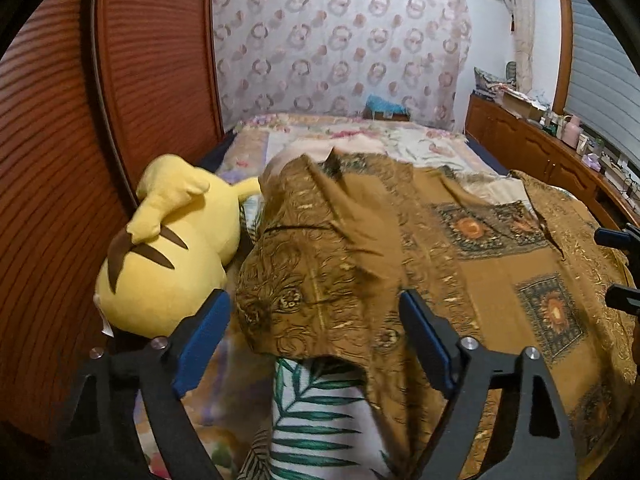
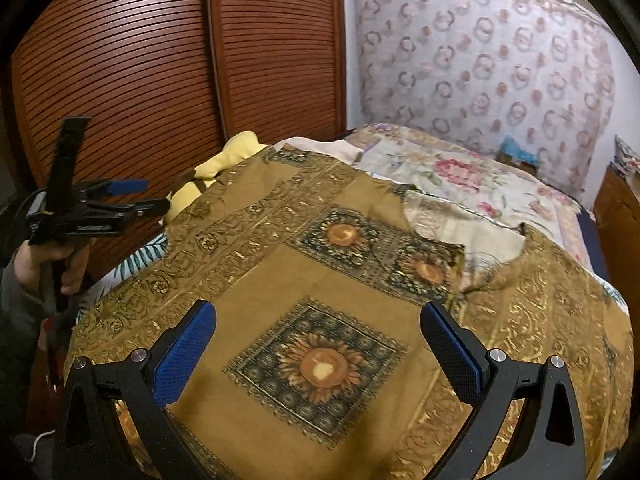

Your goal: Fold small clothes

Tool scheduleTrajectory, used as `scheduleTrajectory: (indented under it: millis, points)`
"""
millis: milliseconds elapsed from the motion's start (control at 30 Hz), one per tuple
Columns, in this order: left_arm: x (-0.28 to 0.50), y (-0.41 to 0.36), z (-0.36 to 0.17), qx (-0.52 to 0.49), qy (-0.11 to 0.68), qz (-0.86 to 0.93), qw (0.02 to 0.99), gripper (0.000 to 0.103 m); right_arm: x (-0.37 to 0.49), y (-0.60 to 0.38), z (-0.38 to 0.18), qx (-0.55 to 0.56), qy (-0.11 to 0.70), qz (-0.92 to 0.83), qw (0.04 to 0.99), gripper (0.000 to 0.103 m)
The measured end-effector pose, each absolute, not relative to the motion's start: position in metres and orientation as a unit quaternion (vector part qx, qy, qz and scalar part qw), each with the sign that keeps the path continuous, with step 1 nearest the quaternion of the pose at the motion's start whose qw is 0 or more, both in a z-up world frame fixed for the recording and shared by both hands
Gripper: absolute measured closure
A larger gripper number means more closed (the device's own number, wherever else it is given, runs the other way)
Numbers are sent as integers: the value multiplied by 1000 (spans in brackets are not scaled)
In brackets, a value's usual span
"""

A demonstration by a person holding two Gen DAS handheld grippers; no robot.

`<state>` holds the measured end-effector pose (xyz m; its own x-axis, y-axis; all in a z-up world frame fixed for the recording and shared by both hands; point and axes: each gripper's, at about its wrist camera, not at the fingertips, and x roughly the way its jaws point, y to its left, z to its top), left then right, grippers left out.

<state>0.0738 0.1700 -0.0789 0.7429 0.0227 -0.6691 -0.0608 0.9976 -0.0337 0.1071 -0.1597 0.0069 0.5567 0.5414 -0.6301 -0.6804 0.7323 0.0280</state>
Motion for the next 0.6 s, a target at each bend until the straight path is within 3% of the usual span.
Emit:
scheduleTrajectory:
  millis: [133,200,467,600]
  points:
    - [87,180,-94,-44,386,10,921,27,113,-162,11,-114,325,359,867,1]
    - [93,182,-100,-50,401,7,915,36,115,-162,11,-118,331,365,862,1]
    - [104,189,-118,-57,438,-7,897,51,112,-157,4,-115,340,376,854,1]
    - [103,188,-116,-56,433,-14,900,68,113,-155,3,-112,340,377,854,1]
